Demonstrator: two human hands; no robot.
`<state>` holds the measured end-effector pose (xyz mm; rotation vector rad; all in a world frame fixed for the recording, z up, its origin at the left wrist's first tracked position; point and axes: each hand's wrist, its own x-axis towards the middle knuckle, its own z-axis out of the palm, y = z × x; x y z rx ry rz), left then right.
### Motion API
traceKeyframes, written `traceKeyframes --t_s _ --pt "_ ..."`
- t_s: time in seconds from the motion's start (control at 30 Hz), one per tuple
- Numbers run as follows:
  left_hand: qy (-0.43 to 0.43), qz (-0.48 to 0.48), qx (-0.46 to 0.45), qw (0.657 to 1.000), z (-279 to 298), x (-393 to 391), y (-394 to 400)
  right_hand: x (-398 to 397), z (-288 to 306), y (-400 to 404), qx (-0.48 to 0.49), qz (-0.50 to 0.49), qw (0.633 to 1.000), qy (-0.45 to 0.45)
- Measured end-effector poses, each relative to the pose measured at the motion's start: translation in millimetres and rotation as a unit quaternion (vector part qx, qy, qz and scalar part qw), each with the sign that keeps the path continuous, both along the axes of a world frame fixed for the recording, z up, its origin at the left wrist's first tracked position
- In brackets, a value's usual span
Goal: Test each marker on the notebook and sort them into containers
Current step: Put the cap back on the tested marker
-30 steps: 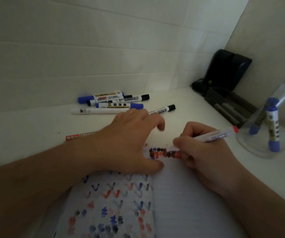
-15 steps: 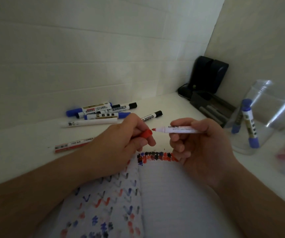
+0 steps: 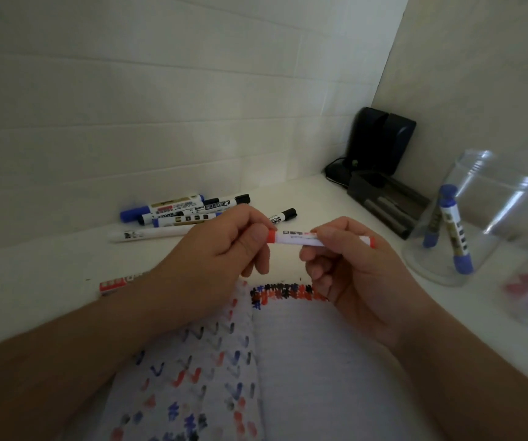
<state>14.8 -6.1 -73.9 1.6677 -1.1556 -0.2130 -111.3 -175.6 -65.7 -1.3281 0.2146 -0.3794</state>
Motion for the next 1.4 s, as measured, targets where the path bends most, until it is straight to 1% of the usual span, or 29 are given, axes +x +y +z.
traceKeyframes --t_s 0.07,0.1,0.17,0.23,0.3,0.37,0.43,0.5,0.6,0.67,0.73,0.8,0.87,0.97,1.03,1.1,1.2,1.3,1.4 --pt "0.069 0.000 -0.019 0.997 0 -3 -3 -1 1 -1 -0.014 0.001 1.000 -0.013" --pt "0.090 0.004 -0.022 0.996 -1 -4 -5 -1 1 -1 -0.023 -0.001 1.000 -0.019" --pt "0.096 0.013 -0.025 0.995 -3 -5 -8 -1 1 0 -0.029 -0.007 0.999 -0.029" --pt "0.057 0.025 -0.032 0.998 -4 -6 -9 -1 0 3 -0.014 -0.011 0.999 -0.030" --pt "-0.006 0.044 -0.034 0.998 -3 -9 -9 0 0 6 0.021 -0.012 1.000 -0.020" --pt "-0.079 0.068 -0.033 0.994 2 -13 -9 -2 3 9 0.054 -0.009 0.998 -0.013" --pt "-0.118 0.080 -0.045 0.989 6 -18 -8 -4 6 11 0.066 -0.013 0.998 -0.013" --pt "-0.127 0.077 -0.052 0.988 9 -21 -10 -8 11 12 0.062 -0.024 0.998 -0.012" --pt "-0.095 0.051 -0.033 0.994 11 -28 -12 -21 17 14 0.040 -0.049 0.998 0.002" --pt "-0.107 0.009 0.007 0.994 12 -37 -13 -41 16 16 0.028 -0.082 0.996 0.018" --pt "-0.134 -0.052 0.067 0.987 11 -52 -14 -69 10 18 0.043 -0.123 0.991 0.036" --pt "-0.169 -0.118 0.136 0.969 7 -67 -17 -101 3 15 0.066 -0.180 0.980 0.050" --pt "-0.191 -0.170 0.175 0.951 4 -81 -22 -132 2 3 0.087 -0.270 0.958 0.048" --pt "-0.214 -0.220 0.171 0.936 11 -99 -33 -176 16 -34 0.084 -0.440 0.894 -0.009" --pt "-0.228 -0.235 0.164 0.931 18 -108 -39 -197 30 -58 0.056 -0.507 0.859 -0.041" --pt "-0.227 -0.232 0.134 0.936 25 -114 -44 -207 42 -77 0.045 -0.522 0.850 -0.061" --pt "-0.200 -0.216 0.104 0.950 29 -116 -48 -204 53 -97 0.041 -0.495 0.865 -0.071" --pt "-0.189 -0.193 0.126 0.955 27 -106 -39 -198 57 -109 0.039 -0.481 0.873 -0.073" --pt "-0.222 -0.107 0.149 0.958 29 -73 -21 -192 58 -105 -0.017 -0.493 0.866 -0.083"
